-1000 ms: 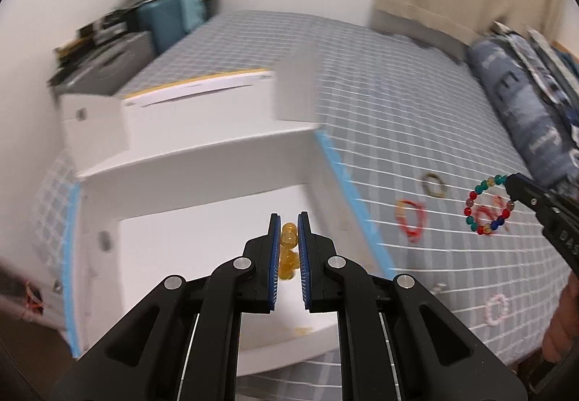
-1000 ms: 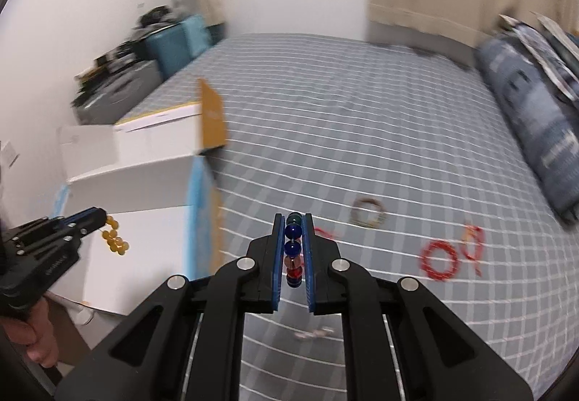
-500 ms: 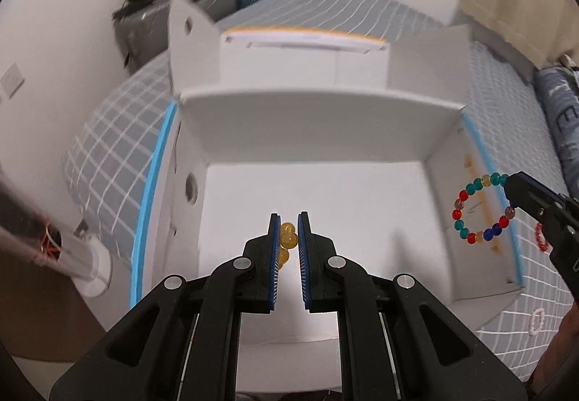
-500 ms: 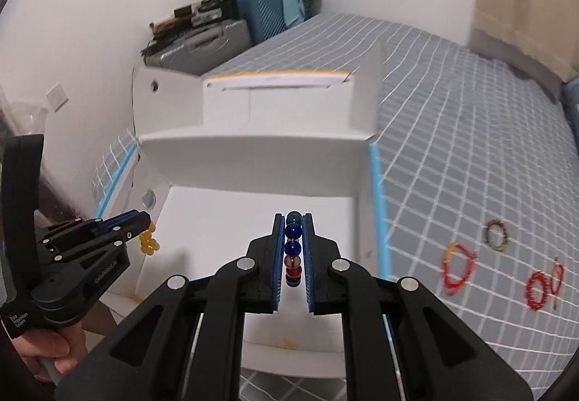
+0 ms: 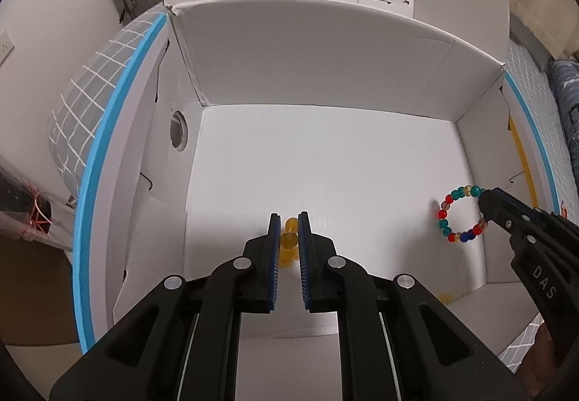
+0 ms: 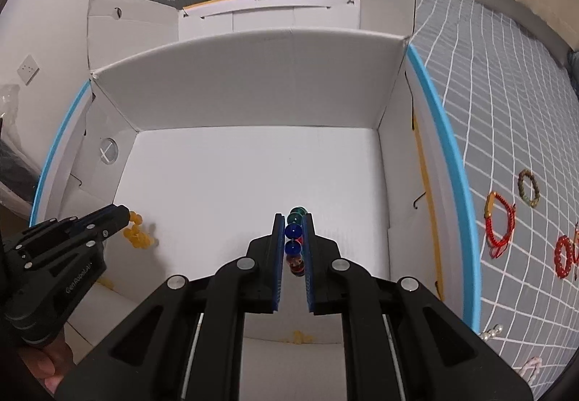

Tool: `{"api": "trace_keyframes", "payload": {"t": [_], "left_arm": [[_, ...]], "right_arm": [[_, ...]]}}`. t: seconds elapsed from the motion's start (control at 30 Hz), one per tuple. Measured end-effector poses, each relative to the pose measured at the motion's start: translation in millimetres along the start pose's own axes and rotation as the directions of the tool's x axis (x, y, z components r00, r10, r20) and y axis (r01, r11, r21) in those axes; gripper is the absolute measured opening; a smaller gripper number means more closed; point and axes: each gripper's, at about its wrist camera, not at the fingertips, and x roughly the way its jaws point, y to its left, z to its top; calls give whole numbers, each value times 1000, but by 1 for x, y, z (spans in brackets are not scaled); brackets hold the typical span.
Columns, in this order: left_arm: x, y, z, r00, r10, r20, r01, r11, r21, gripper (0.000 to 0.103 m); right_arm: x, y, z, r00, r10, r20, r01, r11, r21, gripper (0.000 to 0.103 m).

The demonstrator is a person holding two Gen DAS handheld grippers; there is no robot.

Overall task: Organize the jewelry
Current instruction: 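Open both tools to drop the amber beads and multicolour bracelet in the box, then move both tools back over the bed toward the red bracelets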

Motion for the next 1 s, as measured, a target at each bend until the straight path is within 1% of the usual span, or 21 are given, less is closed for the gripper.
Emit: {"api": "trace_keyframes", "payload": {"t": [0.2,0.27,0.37,0.4,0.43,0.47,0.5,0.53,0.57,0.6,0.63,0.67,0.73,0.8,0.87,1.0], "left_arm": [[2,-1,1,1000,9,-3,-9,1000,2,10],[2,-1,2,1000,7,-4,-7,1000,-5,10],[0,0,3,1000,17,4,-17,1000,-8,11],[-2,0,4,1000,19,9,-19,1000,-5,13],[-6,1,4,1000,15,18,-15,1000,-8,24],[-10,1,4,1000,10,27,-10,1000,-11,30],[-16,1,4,999,9,46,-8,1000,-16,42],[-21,1,5,998,11,65,-9,1000,-18,51],[-29,-1,5,996,9,90,-7,1000,-18,55],[-35,-3,6,994,7,110,-5,1000,-13,60],[-42,-7,6,992,6,129,-6,1000,-2,61],[-47,-9,7,990,4,141,-4,1000,5,62],[-57,-16,8,985,-3,171,0,1000,19,73],[-67,-25,9,979,-14,206,9,1000,25,75],[-73,-38,12,972,-35,230,28,999,36,81],[-82,-71,15,959,-76,272,54,995,88,88]], "right_arm": [[9,-1,0,999,10,-32,-10,1000,0,9],[10,-1,0,999,20,-37,-19,1000,6,11],[1,-2,1,1000,22,-16,-22,1000,7,14],[-4,-2,3,1000,30,-4,-30,999,10,26],[-9,-3,4,999,34,9,-35,999,14,41],[-15,-6,5,999,33,30,-34,999,20,47],[-24,-7,5,998,24,58,-25,999,20,51],[-32,-8,5,997,20,79,-22,1000,16,55],[-42,-11,5,994,22,105,-24,1000,16,60],[-47,-15,6,992,20,123,-23,999,21,71],[-56,-19,5,987,7,159,-12,999,32,80],[-65,-23,4,981,-11,193,4,999,34,83],[-74,-29,3,974,-34,223,27,999,33,89],[-84,-39,1,970,-39,239,30,999,42,91],[-91,-52,3,966,-53,254,38,997,62,92],[-109,-80,-3,952,-109,287,85,992,92,94]]}}
